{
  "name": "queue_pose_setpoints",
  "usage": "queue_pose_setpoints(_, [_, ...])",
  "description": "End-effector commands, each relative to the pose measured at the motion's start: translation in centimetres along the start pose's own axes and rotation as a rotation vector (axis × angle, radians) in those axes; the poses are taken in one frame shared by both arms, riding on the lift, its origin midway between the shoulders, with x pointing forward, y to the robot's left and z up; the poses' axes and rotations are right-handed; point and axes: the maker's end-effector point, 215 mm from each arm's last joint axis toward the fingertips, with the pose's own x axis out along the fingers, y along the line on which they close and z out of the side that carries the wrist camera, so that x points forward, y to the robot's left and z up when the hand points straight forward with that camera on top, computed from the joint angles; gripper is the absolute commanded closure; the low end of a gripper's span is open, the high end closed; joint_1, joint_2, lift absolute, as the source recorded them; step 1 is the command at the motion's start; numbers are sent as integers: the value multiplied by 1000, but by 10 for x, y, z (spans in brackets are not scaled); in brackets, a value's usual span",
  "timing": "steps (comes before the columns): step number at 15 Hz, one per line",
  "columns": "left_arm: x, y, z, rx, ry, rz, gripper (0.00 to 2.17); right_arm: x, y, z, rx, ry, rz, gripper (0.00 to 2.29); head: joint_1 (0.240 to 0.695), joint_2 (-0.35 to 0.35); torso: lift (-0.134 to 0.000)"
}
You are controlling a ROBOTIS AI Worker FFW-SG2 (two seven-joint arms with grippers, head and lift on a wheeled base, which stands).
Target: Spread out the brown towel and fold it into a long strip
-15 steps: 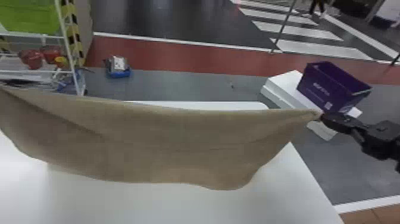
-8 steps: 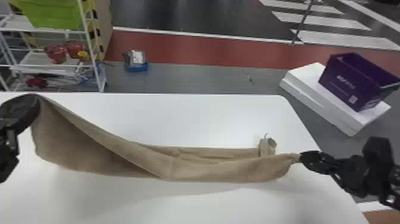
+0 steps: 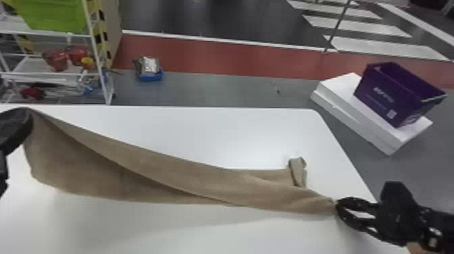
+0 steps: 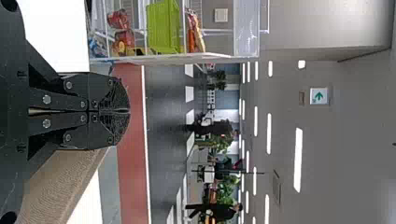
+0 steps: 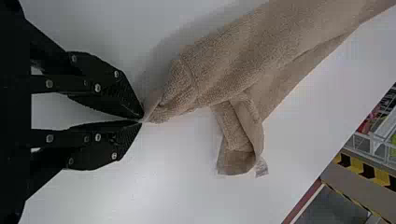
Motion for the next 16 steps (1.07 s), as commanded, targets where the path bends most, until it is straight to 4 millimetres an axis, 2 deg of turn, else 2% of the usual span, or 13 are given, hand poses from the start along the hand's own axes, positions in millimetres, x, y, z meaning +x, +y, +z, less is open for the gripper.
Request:
queue_pose_setpoints(1, [-1, 1, 1, 2, -1, 2, 1899, -19, -21, -5, 15, -18, -50, 471, 695, -226, -123])
queue_pose_setpoints(3, [-2, 3, 1, 4, -1, 5, 1899, -43, -50, 3, 47, -66, -118, 387, 695, -246, -123])
queue_pose_setpoints(5, [-3, 1, 4, 5, -4, 3, 1899, -68, -78, 15, 183, -175, -168, 387, 695, -274, -123])
queue_pose_setpoints(6, [-3, 1, 5, 4, -4, 2, 1899, -76, -87, 21, 268, -228, -170, 387, 695, -281, -123])
queue_pose_setpoints(8, [-3, -4, 5, 5, -3, -3, 1899, -78, -90, 20, 417, -251, -138, 387, 695, -295, -123])
queue_pose_setpoints(11, [-4, -3, 2, 9, 7, -3, 1899, -75, -72, 24, 622, -248, -21, 390, 695, -309, -123])
queue_pose_setpoints(14, [-4, -1, 0, 10, 15, 2, 1899, -80, -23, 58, 723, -268, 152, 390, 695, -292, -123])
queue_pose_setpoints(16, [-4, -2, -2, 12, 22, 0, 1899, -86, 10, 79, 728, -261, 189, 394, 695, -244, -123])
